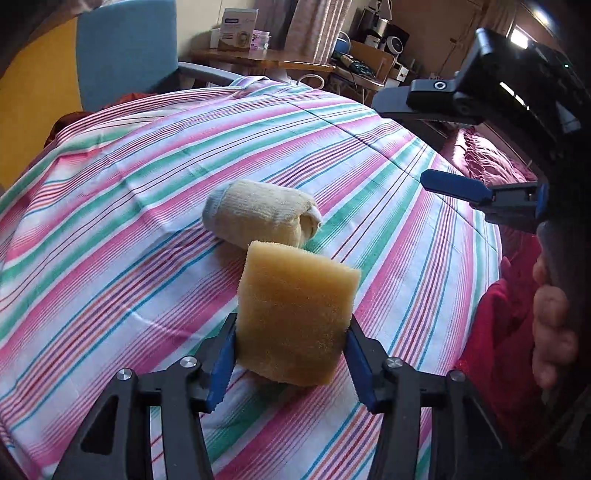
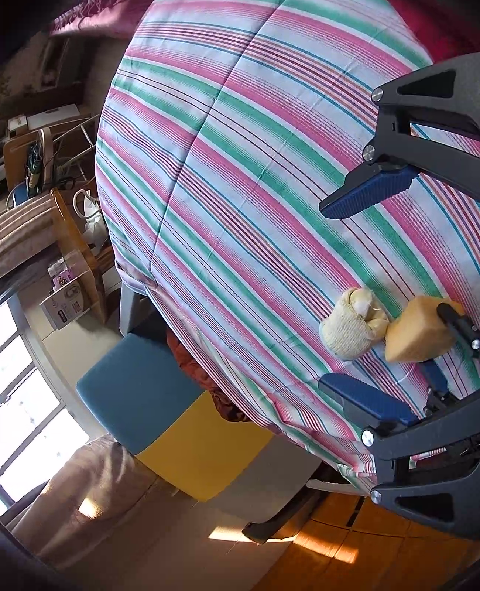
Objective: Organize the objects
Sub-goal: 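Grasp the cream knit roll with the right gripper while the left holds the sponge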
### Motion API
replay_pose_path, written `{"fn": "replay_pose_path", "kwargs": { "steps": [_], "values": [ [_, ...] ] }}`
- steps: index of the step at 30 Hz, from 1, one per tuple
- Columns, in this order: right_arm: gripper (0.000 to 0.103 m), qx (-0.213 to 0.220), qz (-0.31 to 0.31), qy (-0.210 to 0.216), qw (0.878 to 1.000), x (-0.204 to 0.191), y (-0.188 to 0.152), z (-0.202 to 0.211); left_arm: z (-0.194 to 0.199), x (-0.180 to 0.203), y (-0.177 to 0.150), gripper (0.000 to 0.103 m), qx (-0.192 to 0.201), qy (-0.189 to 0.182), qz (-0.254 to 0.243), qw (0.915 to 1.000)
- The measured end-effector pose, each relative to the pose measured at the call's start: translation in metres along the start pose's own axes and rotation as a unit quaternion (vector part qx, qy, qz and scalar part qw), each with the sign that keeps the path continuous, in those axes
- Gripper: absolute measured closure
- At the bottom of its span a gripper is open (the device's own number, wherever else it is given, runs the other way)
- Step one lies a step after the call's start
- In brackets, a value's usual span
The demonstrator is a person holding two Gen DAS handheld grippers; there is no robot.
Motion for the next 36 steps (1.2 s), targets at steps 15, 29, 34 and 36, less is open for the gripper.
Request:
{"fn": "replay_pose_path", "kwargs": {
  "steps": [15, 29, 34, 36],
  "values": [
    [0.017, -0.096, 0.164, -0.019, 0.982, -0.058, -0.021, -0.039, 0.108, -0.049, -0.071, 0.049, 0.050, 0.037, 0.089, 0.9941],
    [0.018, -0.214, 0.330, -0.097, 0.914, -0.085, -0.026, -0.126, 0.178, -0.084, -0.113, 0.048, 0.097, 0.043, 0.147, 0.9834],
    [0.044, -0.211, 0.338, -0.096, 0.912, -0.086, -0.040, -0.121, 0.198, -0.105, -0.128, 0.048, 0.116, 0.059, 0.182, 0.9746],
    [0.045, -0.209, 0.344, -0.075, 0.912, -0.094, -0.052, -0.109, 0.213, -0.119, -0.132, 0.048, 0.131, 0.065, 0.204, 0.9680]
  ]
}}
Point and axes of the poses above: each gripper's, at about its wrist camera, not at the fingertips, and z roughly against the way its jaws point, x to its right, y to its top, the point moved 3 cm from there along -z, roughly the way its jaws point, and after that the axes turned 6 degrees about z, right-handed, at the moved point
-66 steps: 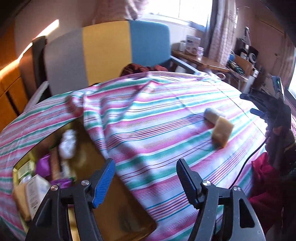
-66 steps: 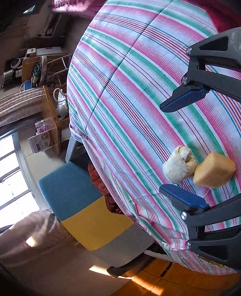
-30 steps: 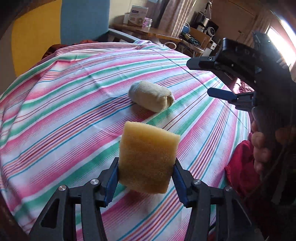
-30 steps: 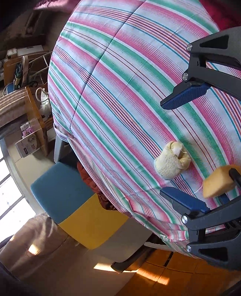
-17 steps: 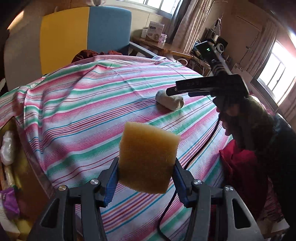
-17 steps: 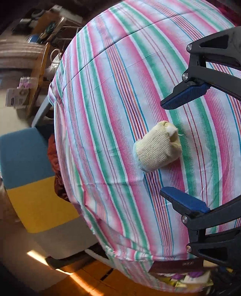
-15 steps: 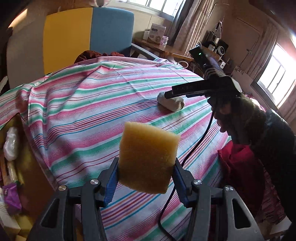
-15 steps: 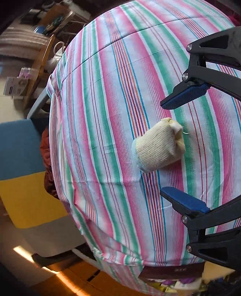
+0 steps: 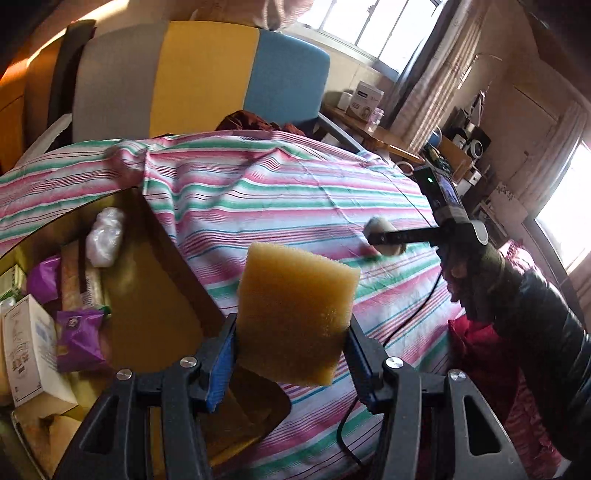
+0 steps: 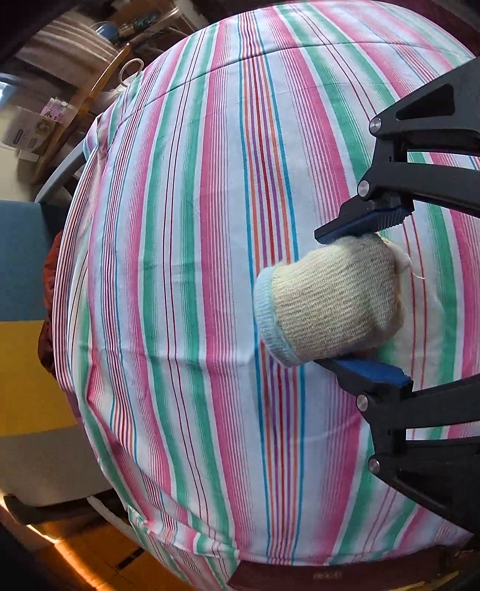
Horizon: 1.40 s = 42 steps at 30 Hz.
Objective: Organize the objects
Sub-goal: 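Grasp the cream knit roll with the right gripper while the left holds the sponge, then carry the sponge into the tray and open the left gripper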
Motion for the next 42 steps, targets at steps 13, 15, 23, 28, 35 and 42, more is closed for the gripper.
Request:
{"fn": "replay_pose_path", "kwargs": {
  "steps": [13, 15, 23, 28, 35, 42],
  "values": [
    [0.044, 0.065, 0.063, 0.048, 0.995, -0.085, -0.031, 0.021, 0.097, -0.138, -0.006, 0.048, 0.094, 0.090, 0.177, 0.9756],
    [0.044, 0.059, 0.073, 0.045, 0.995, -0.091, -0.033, 0.018, 0.094, -0.144, -0.011, 0.048, 0.088, 0.083, 0.193, 0.9736],
    [0.044, 0.052, 0.087, 0.037, 0.994, -0.095, -0.034, 0.012, 0.033, -0.118, 0.006, 0.048, 0.028, 0.064, 0.168, 0.9834],
    [0.044, 0.052, 0.088, 0.037, 0.994, -0.096, -0.033, 0.012, -0.010, -0.116, 0.024, 0.048, -0.016, 0.063, 0.179, 0.9816],
    [0.044, 0.051, 0.091, 0.036, 0.994, -0.097, -0.033, 0.011, -0.058, -0.124, 0.040, 0.044, -0.055, 0.085, 0.190, 0.9766],
    [0.044, 0.051, 0.093, 0.036, 0.994, -0.097, -0.033, 0.010, -0.054, -0.120, 0.039, 0.021, -0.040, 0.099, 0.175, 0.9788]
  ]
}}
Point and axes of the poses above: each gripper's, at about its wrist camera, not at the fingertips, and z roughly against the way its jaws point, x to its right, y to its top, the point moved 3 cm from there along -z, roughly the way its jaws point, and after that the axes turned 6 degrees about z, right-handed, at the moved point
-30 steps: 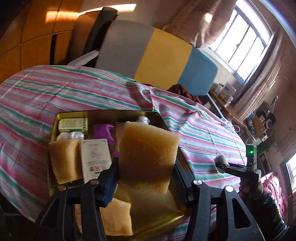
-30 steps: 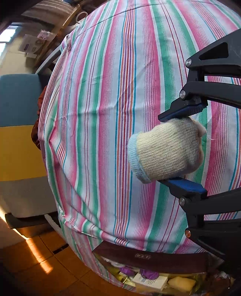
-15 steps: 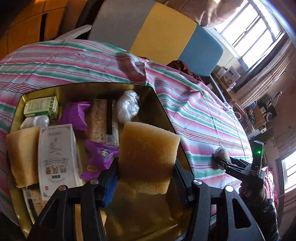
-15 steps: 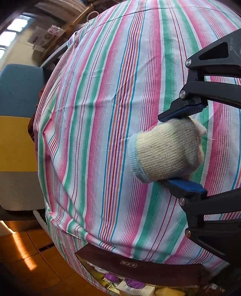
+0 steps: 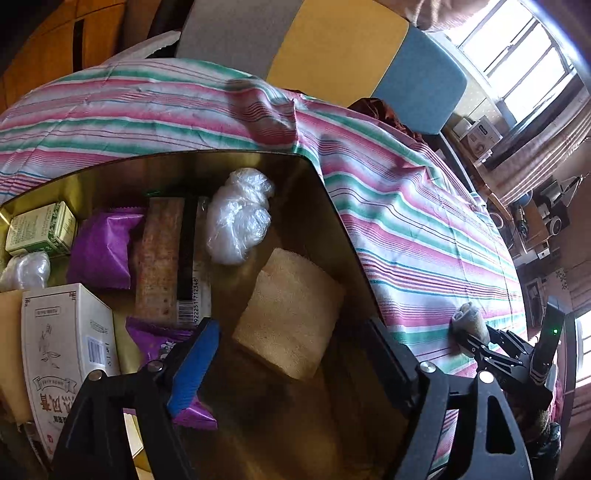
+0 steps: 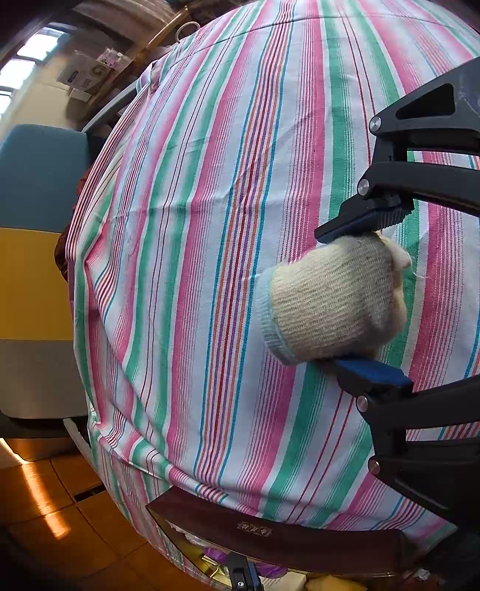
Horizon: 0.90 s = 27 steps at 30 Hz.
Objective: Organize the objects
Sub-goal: 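Carry the sponge into the tray and open the left gripper, then carry the cream knit roll into the tray and open the right gripper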
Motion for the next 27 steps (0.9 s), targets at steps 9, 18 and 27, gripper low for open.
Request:
{"fn": "replay_pose_path", "kwargs": {
  "steps": [9, 18, 27],
  "values": [
    [0.044, -0.001, 0.010, -0.009, 1.000, -0.003, -0.001, -0.001, 0.060, 0.011, -0.025, 0.022, 0.105, 0.067, -0.089, 0.9883],
    [0.044, -0.001, 0.019, -0.019, 1.000, -0.005, -0.002, -0.002, 0.099, 0.000, -0.050, 0.022, 0.158, 0.113, -0.114, 0.9744],
    [0.045, -0.006, -0.006, -0.009, 1.000, -0.001, -0.001, 0.000, 0.112, -0.015, -0.061, 0.022, 0.163, 0.112, -0.104, 0.9746]
  ]
}}
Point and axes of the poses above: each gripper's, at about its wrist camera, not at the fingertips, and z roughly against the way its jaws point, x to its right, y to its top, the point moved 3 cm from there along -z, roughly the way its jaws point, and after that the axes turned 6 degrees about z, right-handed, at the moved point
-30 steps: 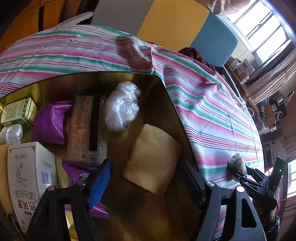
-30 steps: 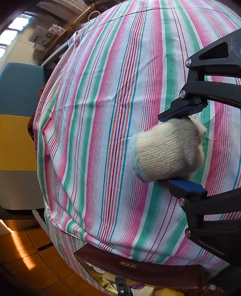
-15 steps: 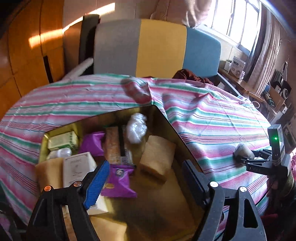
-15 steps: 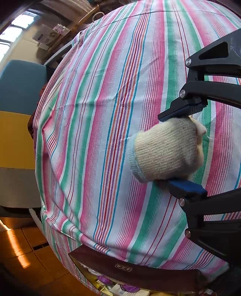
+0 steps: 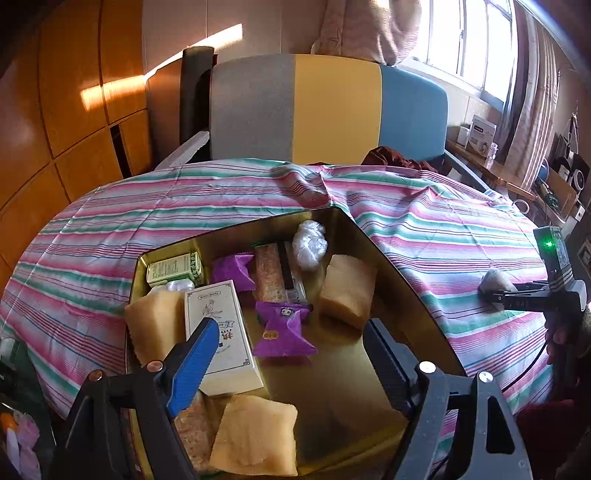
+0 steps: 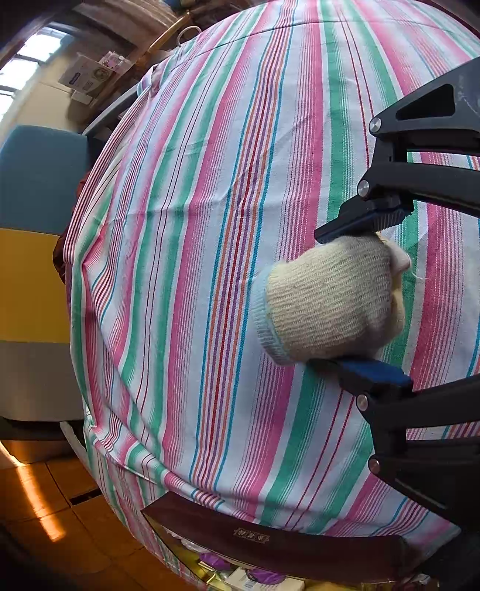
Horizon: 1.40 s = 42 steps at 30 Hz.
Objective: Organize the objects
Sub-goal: 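Carry the cream knit roll into the tray and open the right gripper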
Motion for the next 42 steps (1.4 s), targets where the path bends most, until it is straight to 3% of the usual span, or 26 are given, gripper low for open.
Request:
{"fn": "replay_pose_path", "kwargs": {
  "steps": [3, 7, 15, 20, 24, 32, 35, 42],
  "values": [
    [0.045, 0.003, -0.025, 0.020, 0.999, -0.002, 0.002, 0.007, 0.002, -0.004, -0.002, 0.022, 0.002, -0.004, 0.005, 1.0000],
    [0.045, 0.040, -0.029, 0.058, 0.997, -0.029, 0.011, 0.036, 0.004, -0.010, -0.002, 0.022, 0.005, -0.010, 0.016, 0.9998],
    [0.045, 0.106, 0.054, 0.156, 0.980, -0.151, 0.034, 0.103, 0.024, -0.052, 0.004, 0.022, 0.033, -0.013, 0.077, 0.9964],
    [0.045, 0.091, 0.110, 0.202, 0.969, -0.228, 0.029, 0.103, 0.032, -0.090, -0.002, 0.022, 0.035, 0.011, 0.121, 0.9919],
    [0.045, 0.062, 0.137, 0.203, 0.968, -0.268, 0.022, 0.080, 0.030, -0.107, -0.011, 0.022, 0.024, 0.026, 0.138, 0.9898],
    [0.044, 0.002, 0.164, 0.197, 0.967, -0.297, 0.014, 0.035, 0.020, -0.103, -0.018, 0.022, 0.013, 0.028, 0.131, 0.9909],
    [0.042, -0.011, 0.154, 0.213, 0.965, -0.295, 0.012, 0.029, 0.019, -0.096, -0.016, 0.022, 0.014, 0.030, 0.122, 0.9920],
    [0.028, 0.034, 0.120, 0.224, 0.967, -0.277, 0.017, 0.051, 0.037, -0.080, -0.007, 0.022, 0.052, 0.068, 0.091, 0.9922]
  ]
}}
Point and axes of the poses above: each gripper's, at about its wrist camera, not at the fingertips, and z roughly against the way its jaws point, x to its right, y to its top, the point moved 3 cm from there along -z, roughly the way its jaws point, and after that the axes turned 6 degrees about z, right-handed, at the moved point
